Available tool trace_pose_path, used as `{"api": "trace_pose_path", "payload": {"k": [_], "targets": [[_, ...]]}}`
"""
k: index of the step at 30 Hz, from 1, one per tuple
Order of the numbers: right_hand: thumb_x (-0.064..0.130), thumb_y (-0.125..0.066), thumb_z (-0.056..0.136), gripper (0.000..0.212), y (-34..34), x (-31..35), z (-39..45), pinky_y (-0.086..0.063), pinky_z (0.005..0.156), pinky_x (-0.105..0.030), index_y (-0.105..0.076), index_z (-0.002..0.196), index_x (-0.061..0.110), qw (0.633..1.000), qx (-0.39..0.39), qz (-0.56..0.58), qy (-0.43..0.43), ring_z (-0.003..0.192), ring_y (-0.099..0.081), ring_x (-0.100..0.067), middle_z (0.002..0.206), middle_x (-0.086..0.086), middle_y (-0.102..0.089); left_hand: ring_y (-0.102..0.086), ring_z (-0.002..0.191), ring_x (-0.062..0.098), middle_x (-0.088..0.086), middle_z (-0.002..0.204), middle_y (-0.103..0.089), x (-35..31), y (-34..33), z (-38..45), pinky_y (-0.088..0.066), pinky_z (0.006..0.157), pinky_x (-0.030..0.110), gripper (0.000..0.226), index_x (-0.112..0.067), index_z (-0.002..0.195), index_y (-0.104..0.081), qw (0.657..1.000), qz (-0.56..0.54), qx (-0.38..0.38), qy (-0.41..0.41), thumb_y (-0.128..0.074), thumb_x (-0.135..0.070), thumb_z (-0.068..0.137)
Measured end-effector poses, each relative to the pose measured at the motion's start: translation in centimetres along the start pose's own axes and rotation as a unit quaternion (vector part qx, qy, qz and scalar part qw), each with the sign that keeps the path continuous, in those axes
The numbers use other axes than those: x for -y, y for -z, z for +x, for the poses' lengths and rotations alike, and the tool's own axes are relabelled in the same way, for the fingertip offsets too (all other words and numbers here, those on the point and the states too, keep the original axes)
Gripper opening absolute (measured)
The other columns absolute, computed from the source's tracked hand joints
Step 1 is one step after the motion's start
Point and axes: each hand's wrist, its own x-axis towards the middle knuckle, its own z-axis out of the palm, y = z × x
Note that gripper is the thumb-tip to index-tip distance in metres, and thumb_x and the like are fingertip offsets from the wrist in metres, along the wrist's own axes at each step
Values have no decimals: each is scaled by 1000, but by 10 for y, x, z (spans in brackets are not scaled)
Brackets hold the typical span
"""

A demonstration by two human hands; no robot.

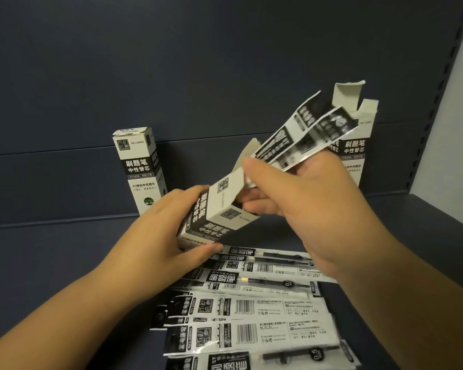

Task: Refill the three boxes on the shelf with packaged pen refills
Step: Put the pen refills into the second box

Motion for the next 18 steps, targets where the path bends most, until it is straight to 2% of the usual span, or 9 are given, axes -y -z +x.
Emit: {"api": "trace_pose_path", "payload": {"k": [3,5,9,11,13,15,17,18], "targets": [[37,-65,95,27,1,6,0,-63,81,-41,-75,94,12,998,47,-19,-23,78,-79,-18,86,0,-80,-53,112,-2,-27,116,-54,4,1,0,-52,91,31,76,-47,140,-39,1000,10,1,5,-74,-53,73],[40,-56,100,36,6,10,3,-61,83,-41,-70,101,7,998,47,-3,-29,78,-79,-21,87,-2,-80,-53,113,-3,-28,117,-53,6,0,1,-53,92,32,78,-47,141,-38,1000,12,-2,8,-74,-54,73],[30,-47,107,29,11,11,8,-59,89,-44,-66,103,8,999,26,5,-30,80,-79,-22,89,-5,-80,-51,114,-6,-30,119,-52,6,0,0,-52,93,28,78,-49,142,-37,1000,9,-6,19,-72,-57,72],[30,-49,106,29,11,8,8,-59,89,-45,-69,102,10,999,35,-29,-23,81,-78,-16,89,-1,-80,-51,114,-7,-31,118,-51,5,0,0,-51,92,25,78,-50,141,-36,1000,10,-7,18,-72,-57,72],[36,-56,102,29,10,6,6,-59,86,-48,-74,93,16,993,31,-111,-1,74,-73,-6,82,6,-79,-51,113,-7,-32,118,-51,4,0,0,-51,91,23,77,-51,140,-37,1000,8,-8,15,-73,-56,72],[43,-60,97,28,8,4,5,-59,84,-42,-77,91,21,984,37,-176,11,76,-72,-5,82,11,-78,-52,112,-6,-31,116,-52,4,0,-1,-50,90,22,76,-50,139,-39,1000,4,-9,12,-74,-54,72],[44,-61,96,24,3,4,3,-59,80,-29,-77,95,26,980,64,-190,6,80,-72,0,84,16,-78,-53,112,-5,-31,116,-52,3,0,-1,-49,89,20,75,-50,138,-40,1000,1,-11,10,-76,-52,72],[45,-62,96,23,1,5,2,-59,80,-27,-77,96,27,979,78,-187,2,81,-72,0,85,17,-78,-53,112,-6,-31,115,-52,3,-1,0,-48,89,18,75,-52,137,-40,1000,2,-12,9,-76,-52,72]]}}
